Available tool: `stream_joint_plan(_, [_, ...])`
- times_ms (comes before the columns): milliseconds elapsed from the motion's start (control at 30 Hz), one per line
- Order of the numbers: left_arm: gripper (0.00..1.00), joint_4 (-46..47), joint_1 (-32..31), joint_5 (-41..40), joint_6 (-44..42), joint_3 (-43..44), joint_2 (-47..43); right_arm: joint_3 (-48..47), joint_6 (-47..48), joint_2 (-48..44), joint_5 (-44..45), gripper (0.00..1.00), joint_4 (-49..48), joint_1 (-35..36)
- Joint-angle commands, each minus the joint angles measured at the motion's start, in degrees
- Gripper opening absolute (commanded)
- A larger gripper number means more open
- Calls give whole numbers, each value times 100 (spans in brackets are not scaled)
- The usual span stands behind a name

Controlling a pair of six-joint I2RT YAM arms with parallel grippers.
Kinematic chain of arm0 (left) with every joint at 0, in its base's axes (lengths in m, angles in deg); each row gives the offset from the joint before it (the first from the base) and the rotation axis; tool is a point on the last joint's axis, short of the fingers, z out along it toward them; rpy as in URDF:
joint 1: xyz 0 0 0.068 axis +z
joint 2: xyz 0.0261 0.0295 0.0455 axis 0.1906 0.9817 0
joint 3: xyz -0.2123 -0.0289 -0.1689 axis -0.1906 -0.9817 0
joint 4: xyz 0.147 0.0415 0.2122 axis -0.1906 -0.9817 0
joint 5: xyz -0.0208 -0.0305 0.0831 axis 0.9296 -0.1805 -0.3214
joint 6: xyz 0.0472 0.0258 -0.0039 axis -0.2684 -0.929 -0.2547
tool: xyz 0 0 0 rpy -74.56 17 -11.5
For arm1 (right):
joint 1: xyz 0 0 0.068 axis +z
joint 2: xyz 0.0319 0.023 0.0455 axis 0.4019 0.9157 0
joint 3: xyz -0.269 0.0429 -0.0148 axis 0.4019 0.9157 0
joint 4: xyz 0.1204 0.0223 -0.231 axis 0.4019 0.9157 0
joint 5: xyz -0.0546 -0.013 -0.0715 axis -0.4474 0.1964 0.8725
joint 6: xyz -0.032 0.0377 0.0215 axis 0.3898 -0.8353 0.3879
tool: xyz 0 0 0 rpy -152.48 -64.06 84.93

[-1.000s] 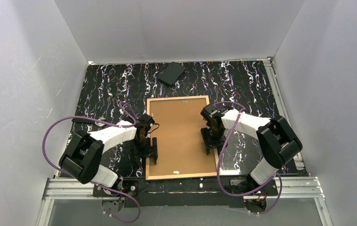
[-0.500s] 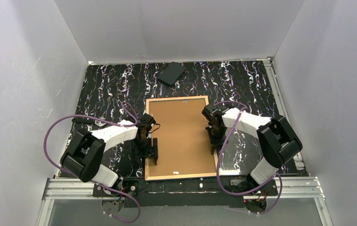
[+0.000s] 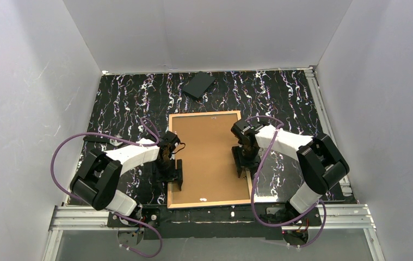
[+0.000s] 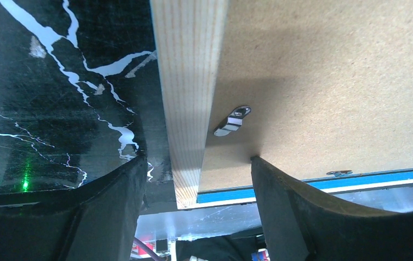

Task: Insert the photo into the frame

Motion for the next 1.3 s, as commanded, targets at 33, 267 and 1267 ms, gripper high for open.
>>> stream_joint_plan(33, [69,-392,-92,-341,-54,-206,124,-114,-82,-258,-94,66,-237,18])
stream_joint_plan(267, [71,-496,-91,-590,-166,-87,-43,-17,-169,-117,-109,63,-396,-125])
stream_joint_plan(1267, [52,-384,-58,-1276,-820,204,-132,36,-67,-163,-209,31,-411,-246])
